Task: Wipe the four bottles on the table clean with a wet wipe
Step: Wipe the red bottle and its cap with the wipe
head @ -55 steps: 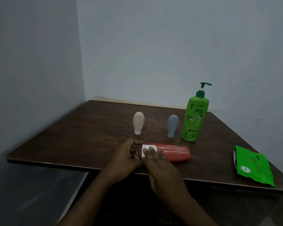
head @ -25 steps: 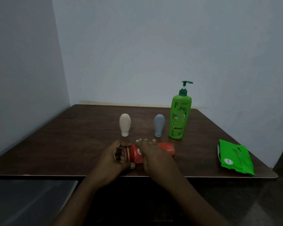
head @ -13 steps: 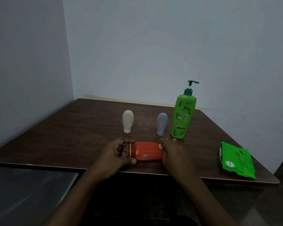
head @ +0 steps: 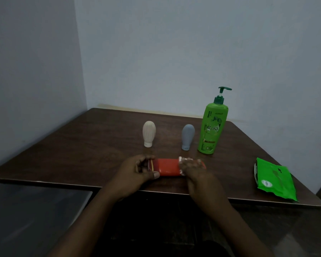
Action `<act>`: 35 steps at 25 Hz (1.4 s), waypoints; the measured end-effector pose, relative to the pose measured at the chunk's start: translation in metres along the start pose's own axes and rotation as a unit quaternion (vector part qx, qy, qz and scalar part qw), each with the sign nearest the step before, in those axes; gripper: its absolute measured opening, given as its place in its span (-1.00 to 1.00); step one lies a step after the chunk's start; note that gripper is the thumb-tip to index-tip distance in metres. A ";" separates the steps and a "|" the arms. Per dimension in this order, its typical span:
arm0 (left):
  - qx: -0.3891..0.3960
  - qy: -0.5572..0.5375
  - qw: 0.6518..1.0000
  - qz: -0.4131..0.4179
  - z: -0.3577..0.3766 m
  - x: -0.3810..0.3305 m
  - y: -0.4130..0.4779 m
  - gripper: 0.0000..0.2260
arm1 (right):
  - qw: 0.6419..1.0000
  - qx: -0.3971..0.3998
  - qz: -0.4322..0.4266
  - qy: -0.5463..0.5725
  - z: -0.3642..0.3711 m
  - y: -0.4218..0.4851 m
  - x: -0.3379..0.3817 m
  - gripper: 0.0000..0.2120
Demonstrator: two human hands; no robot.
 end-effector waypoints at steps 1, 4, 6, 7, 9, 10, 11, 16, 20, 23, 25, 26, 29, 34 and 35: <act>0.001 -0.007 1.000 -0.003 0.001 0.003 0.000 -0.53 | 0.999 -0.002 0.036 0.017 -0.003 0.001 -0.014 -0.57; 0.010 -0.014 1.000 -0.014 0.003 0.008 0.000 -0.52 | 0.996 -0.011 0.087 0.021 0.000 0.004 -0.020 -0.64; 0.014 -0.016 1.000 -0.015 0.004 0.006 -0.002 -0.53 | 0.997 -0.011 0.070 0.014 0.008 0.005 0.003 -0.62; 0.015 -0.020 1.000 -0.012 0.003 0.005 -0.003 -0.57 | 0.998 -0.007 0.053 0.017 0.012 0.005 0.019 -0.60; 0.027 -0.052 0.998 -0.002 0.005 0.001 -0.004 -0.67 | 1.000 0.002 -0.003 0.025 0.016 0.009 0.051 -0.56; 0.039 -0.069 0.997 0.004 0.006 -0.001 -0.003 -0.69 | 0.999 0.007 -0.034 0.025 0.018 0.011 0.062 -0.54; 0.043 -0.073 0.996 0.009 0.007 -0.002 -0.003 -0.68 | 0.998 0.011 -0.062 0.023 0.017 0.011 0.069 -0.51; 0.016 -0.020 1.000 -0.009 0.006 0.001 0.005 -0.56 | 1.000 0.003 -0.007 0.002 -0.003 -0.001 0.005 -0.51; 0.017 -0.035 0.999 -0.018 0.004 0.010 0.007 -0.53 | 0.996 0.004 0.092 0.010 -0.014 -0.001 -0.040 -0.62; 0.025 -0.046 0.998 -0.020 0.004 0.011 0.003 -0.52 | 0.998 0.007 0.054 0.007 -0.001 0.006 -0.007 -0.61; 0.034 -0.056 0.998 -0.011 0.005 0.005 -0.001 -0.55 | 0.999 0.024 -0.001 0.035 0.010 0.009 0.030 -0.58; 0.044 -0.064 0.997 -0.001 0.007 0.002 -0.003 -0.57 | 0.998 0.038 -0.024 0.049 0.015 0.015 0.045 -0.59; 0.053 -0.061 0.996 0.031 0.008 -0.004 -0.003 -0.61 | 0.994 0.076 -0.021 0.071 0.020 0.041 0.068 -0.68; 0.063 -0.058 0.995 0.041 0.010 -0.008 -0.002 -0.61 | 0.995 0.059 -0.022 0.080 0.015 0.031 0.070 -0.61; 0.067 -0.057 0.995 0.039 0.010 -0.009 -0.001 -0.60 | 0.996 0.039 -0.049 0.058 0.013 0.021 0.070 -0.59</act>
Point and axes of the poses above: each hand's wrist, its own y-axis towards the middle knuckle, its own z-axis out of the palm, x = y × z, the point moved 7 cm from there along y, towards the middle knuckle, and after that the axes turned 3 degrees about -y, right-handed, at the moved point
